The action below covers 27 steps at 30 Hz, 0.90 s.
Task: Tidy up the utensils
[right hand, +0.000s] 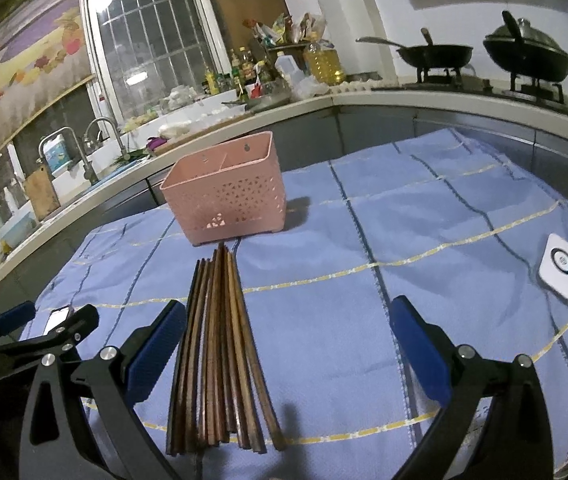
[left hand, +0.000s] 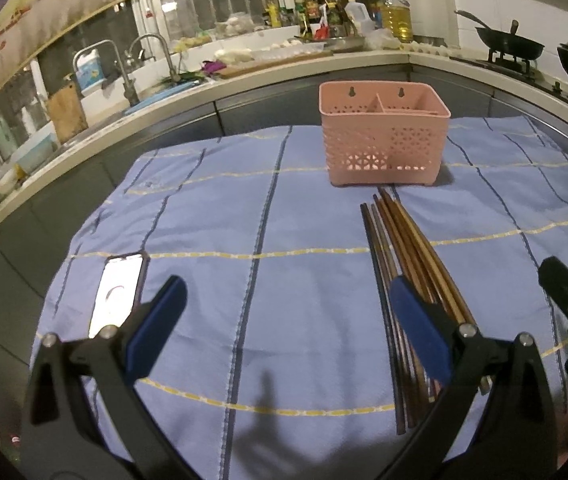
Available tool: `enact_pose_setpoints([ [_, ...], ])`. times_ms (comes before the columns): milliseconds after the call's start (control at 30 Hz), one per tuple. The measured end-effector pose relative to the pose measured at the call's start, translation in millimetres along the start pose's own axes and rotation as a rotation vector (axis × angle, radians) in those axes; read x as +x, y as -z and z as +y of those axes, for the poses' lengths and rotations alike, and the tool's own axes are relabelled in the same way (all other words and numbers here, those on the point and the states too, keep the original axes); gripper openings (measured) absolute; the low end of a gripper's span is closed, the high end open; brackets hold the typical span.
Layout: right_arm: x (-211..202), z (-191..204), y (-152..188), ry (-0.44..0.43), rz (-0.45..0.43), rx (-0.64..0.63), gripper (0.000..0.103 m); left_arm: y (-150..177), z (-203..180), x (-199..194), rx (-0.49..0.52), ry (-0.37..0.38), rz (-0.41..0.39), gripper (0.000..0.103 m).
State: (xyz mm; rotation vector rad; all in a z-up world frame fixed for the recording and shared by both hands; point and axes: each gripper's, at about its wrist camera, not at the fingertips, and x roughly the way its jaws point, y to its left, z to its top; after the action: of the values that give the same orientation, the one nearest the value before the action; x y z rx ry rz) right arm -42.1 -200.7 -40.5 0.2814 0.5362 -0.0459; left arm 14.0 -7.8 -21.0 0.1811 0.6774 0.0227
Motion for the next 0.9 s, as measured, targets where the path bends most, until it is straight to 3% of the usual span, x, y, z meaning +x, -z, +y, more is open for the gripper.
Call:
enact_pose_setpoints([
  [167, 1.3, -8.3, -2.7, -0.01, 0.003, 0.037, 0.1, 0.4, 1.2, 1.9, -0.003, 0.014, 0.007, 0.097],
  [533, -0.4, 6.5, 1.2, -0.081, -0.002, -0.017, 0.099, 1.4, 4.8, 6.5, -0.023, 0.024, -0.001, 0.097],
  [767, -2.5, 12.3, 1.9, -0.102, -0.013, -0.045, 0.083, 2.0, 2.0, 5.5, 0.005, 0.003, -0.013, 0.097],
  [900, -2.5, 13.4, 3.7, -0.106, -0.013, -0.05, 0.081, 2.2, 1.9, 5.4, 0.013, -0.007, -0.021, 0.097],
])
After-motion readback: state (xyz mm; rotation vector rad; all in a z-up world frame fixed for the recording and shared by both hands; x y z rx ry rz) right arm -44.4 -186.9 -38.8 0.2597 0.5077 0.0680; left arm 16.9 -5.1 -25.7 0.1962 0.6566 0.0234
